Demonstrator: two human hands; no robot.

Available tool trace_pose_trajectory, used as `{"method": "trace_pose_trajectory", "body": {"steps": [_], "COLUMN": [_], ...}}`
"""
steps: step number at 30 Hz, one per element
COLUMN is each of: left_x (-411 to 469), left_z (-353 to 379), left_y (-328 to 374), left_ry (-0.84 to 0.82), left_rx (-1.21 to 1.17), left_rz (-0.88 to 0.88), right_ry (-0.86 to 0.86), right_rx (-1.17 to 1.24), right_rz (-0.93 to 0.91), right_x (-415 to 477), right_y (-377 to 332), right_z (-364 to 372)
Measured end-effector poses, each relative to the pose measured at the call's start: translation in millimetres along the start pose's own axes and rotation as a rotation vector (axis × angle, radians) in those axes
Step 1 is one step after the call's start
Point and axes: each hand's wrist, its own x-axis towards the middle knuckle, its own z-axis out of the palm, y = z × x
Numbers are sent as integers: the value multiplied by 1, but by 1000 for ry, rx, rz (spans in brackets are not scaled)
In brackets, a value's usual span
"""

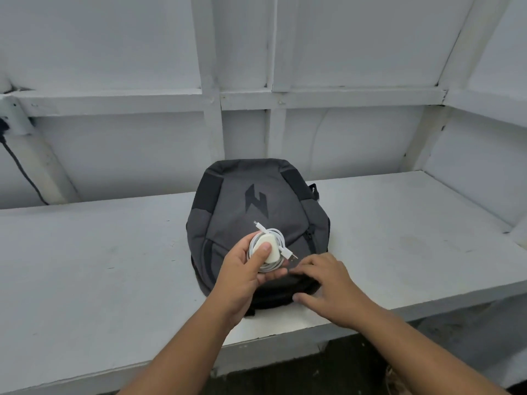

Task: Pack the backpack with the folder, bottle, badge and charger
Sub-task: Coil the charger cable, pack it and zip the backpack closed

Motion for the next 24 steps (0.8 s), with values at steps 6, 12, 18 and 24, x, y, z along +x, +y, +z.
{"method": "trace_pose_trajectory", "body": {"steps": [6, 12, 18, 24], "left_x": [-9, -30, -23, 76], "left_z": [18, 15, 4, -14], "left_y": [-6, 18, 27, 17], "left_ry": [96, 98, 39, 120], "left_rx": [5, -75, 158, 286], "left_rz": [-12, 34, -119, -313], "right_ry": [-9, 204, 437, 560], "right_rx": [-60, 190, 505, 595], "right_rz": [-216, -247, -136, -78], "right_x": [22, 59, 130, 167], "right_y": [19, 7, -26, -34], "right_z": [-4, -37, -117, -144]}}
